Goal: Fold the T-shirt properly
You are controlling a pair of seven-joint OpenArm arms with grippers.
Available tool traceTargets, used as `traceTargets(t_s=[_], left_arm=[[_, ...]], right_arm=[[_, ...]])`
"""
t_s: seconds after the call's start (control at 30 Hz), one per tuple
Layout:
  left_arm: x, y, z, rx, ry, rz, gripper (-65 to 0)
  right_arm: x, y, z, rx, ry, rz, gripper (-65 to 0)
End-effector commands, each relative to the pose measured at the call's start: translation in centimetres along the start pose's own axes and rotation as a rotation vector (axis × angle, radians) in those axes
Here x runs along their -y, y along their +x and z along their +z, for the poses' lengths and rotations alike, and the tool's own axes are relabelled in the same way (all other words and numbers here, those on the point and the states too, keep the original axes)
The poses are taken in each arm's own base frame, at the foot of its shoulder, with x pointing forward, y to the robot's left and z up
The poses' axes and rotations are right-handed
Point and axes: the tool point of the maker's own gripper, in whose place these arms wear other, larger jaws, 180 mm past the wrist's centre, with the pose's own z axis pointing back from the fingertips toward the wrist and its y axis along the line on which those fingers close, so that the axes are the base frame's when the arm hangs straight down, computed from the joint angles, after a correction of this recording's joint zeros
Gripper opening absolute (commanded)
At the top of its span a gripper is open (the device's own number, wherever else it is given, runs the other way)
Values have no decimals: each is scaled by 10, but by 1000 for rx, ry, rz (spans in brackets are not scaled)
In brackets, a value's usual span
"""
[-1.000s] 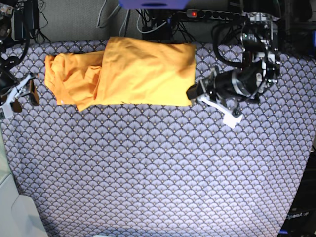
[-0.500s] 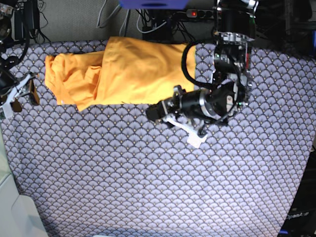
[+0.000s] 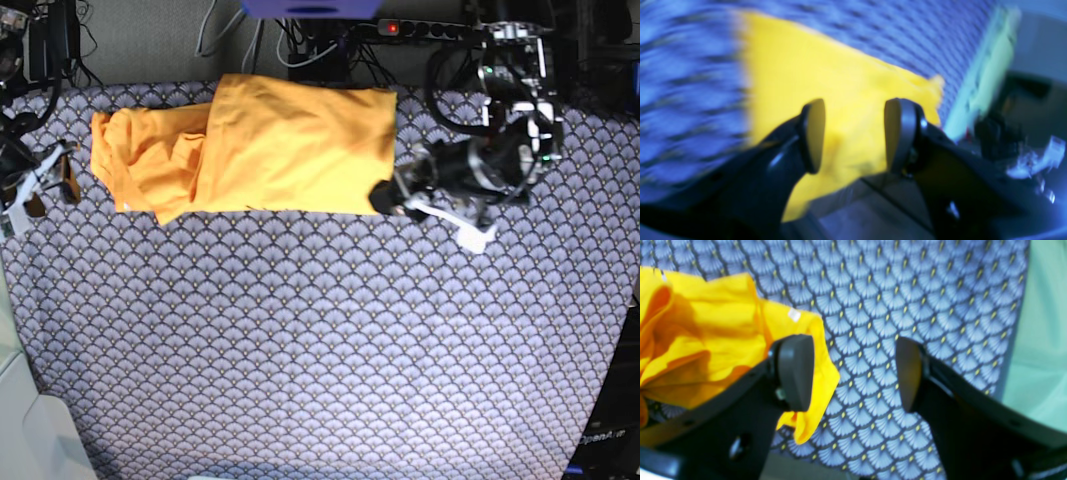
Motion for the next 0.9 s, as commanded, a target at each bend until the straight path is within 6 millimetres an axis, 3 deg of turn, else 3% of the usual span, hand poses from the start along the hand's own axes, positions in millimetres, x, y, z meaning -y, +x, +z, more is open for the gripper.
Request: traceTargets(t_s=[0.0, 0.13, 0.2, 0.47, 0.73, 0.87], left_arm=[[7, 8, 6, 25, -32, 1, -366], [-8, 12, 13, 48, -3, 29, -366], [-11, 9, 13, 43, 3, 35, -366], [-10, 6, 12, 38, -2, 43, -366], [-10, 6, 12, 38, -2, 43, -366], [-10, 7, 12, 41, -3, 44, -366]], right_arm=[[2, 13, 4, 42, 2, 8, -256], [-14, 20, 2, 103, 95, -67, -256], [-18, 12, -1, 93, 141, -126, -256], [-3, -23, -34, -20, 206, -330, -256], [-2, -43, -42, -71, 221, -395, -256], [-3, -52, -45, -89, 226, -423, -225]])
